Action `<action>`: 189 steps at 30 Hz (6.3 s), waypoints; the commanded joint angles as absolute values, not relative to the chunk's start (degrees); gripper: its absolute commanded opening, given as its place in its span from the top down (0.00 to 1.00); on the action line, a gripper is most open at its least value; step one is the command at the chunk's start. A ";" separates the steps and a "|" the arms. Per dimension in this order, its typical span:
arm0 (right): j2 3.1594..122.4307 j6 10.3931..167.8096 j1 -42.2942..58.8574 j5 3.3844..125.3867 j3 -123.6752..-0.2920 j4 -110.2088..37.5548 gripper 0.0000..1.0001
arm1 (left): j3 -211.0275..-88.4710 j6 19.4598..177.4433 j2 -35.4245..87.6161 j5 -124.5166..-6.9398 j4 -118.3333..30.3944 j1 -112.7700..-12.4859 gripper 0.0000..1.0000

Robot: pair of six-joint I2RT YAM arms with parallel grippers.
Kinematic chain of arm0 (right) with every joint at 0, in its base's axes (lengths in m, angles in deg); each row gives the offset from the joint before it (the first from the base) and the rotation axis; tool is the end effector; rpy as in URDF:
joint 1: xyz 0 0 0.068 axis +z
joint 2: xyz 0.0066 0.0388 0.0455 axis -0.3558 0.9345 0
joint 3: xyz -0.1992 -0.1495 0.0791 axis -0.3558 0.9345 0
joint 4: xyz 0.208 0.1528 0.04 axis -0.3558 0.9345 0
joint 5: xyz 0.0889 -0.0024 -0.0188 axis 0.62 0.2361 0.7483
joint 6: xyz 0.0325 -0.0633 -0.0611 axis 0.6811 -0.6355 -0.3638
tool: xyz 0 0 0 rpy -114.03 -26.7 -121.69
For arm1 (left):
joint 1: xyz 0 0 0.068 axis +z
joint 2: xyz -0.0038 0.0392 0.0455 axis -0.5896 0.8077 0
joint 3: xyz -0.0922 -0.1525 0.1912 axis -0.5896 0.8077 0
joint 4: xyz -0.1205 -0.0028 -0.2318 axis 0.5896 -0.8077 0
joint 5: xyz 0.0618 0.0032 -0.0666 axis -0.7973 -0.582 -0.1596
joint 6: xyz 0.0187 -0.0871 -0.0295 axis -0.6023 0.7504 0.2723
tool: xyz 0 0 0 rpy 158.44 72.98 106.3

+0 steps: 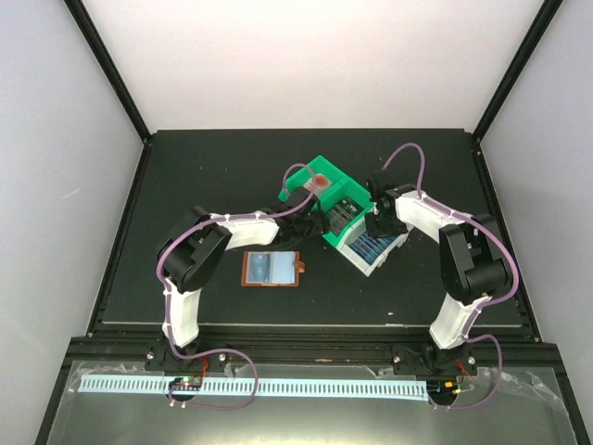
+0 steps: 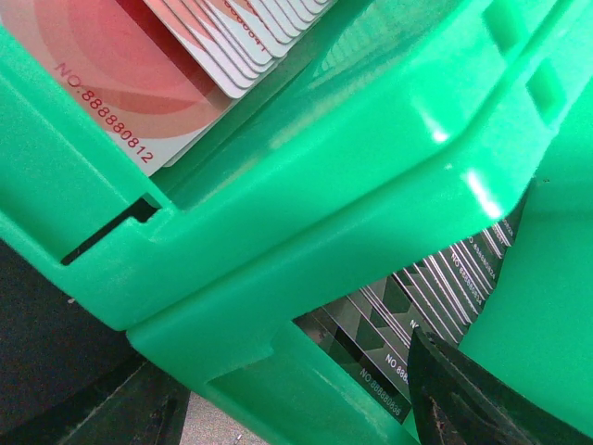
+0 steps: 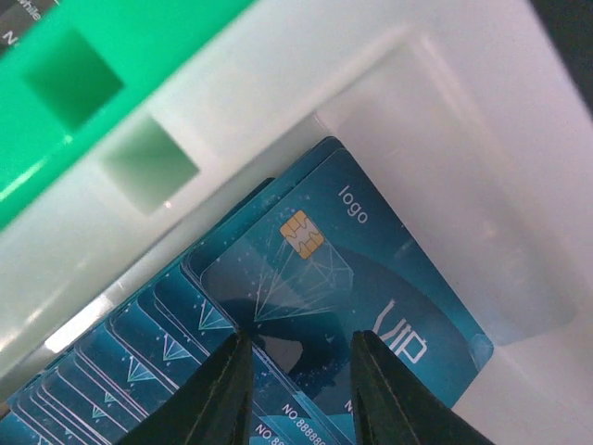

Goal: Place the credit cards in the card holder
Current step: Pick up the credit card from the storage box, then insert the credit card into the card holder.

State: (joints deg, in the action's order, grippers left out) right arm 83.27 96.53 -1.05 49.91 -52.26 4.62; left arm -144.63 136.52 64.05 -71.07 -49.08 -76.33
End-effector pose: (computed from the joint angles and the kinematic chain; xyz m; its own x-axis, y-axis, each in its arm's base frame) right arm 0.3226 0.1054 0.1125 -0.9659 -0.0880 -0.2434 -0.0761 0.9954 -0.0579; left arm 0.3301 -0.2846 0.0892 -0.8856 -0.2481 -0.3927 -0.0076 0.8530 -0.5218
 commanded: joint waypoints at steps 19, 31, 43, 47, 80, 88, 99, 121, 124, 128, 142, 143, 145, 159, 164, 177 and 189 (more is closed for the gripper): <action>82.07 98.14 -2.39 38.81 -54.75 4.72 0.80 | -143.21 134.67 68.45 -72.25 -56.57 -75.65 0.36; 84.63 97.81 -1.98 38.28 -55.19 6.11 0.85 | -143.49 134.51 69.12 -71.54 -56.27 -75.56 0.36; 85.90 100.75 -2.44 39.83 -55.52 6.57 0.74 | -143.58 134.27 69.04 -71.40 -56.53 -75.48 0.37; 86.13 101.90 -3.11 39.51 -55.31 6.56 0.71 | -143.61 134.08 68.99 -71.38 -56.62 -75.50 0.37; 64.59 96.60 6.31 31.28 -53.33 7.36 0.99 | -143.52 128.37 59.39 -64.84 -54.66 -75.55 0.08; 48.08 98.78 6.31 55.11 -45.96 -0.02 0.99 | -139.28 127.64 47.82 -69.09 -58.32 -75.68 0.01; 40.07 113.09 8.66 89.55 -22.91 -28.27 0.99 | -122.81 121.59 25.86 -72.96 -59.34 -75.16 0.01; 81.52 135.41 25.73 87.87 -34.88 -52.94 0.99 | -106.83 130.46 14.77 -79.12 -70.10 -68.29 0.48; 84.70 138.45 25.75 87.03 -35.75 -54.39 0.99 | -105.91 129.59 15.90 -77.11 -68.00 -66.53 0.55; 87.02 140.55 26.35 85.07 -36.06 -55.53 0.99 | -105.24 128.59 18.36 -73.73 -65.49 -65.44 0.61; 92.09 144.73 26.82 81.03 -39.26 -56.41 0.99 | -103.27 130.08 22.58 -74.17 -64.16 -65.20 0.73; 92.40 144.92 26.87 80.96 -39.44 -56.35 0.99 | -103.20 130.10 22.65 -74.18 -64.25 -65.21 0.73; 93.14 145.23 26.90 80.64 -39.63 -56.48 0.99 | -103.11 130.26 22.59 -73.88 -64.36 -65.19 0.74; 97.07 146.61 29.16 80.24 -39.53 -59.97 0.99 | -103.40 130.11 22.52 -68.44 -63.05 -65.18 0.71; 97.76 147.31 29.12 80.86 -39.00 -61.26 0.99 | -103.50 130.20 22.50 -68.73 -63.43 -65.22 0.69; 94.75 149.39 29.12 76.68 -34.11 -58.39 0.99 | -103.50 131.62 23.06 -73.08 -64.40 -65.22 0.69; 96.10 147.33 29.16 80.98 -34.11 -59.41 0.99 | -103.77 131.79 23.73 -71.62 -62.98 -65.18 0.68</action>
State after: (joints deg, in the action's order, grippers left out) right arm 93.72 149.31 28.58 79.36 -34.01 -65.06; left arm -104.08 131.16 22.06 -72.30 -62.11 -65.34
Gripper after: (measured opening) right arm 0.018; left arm 0.309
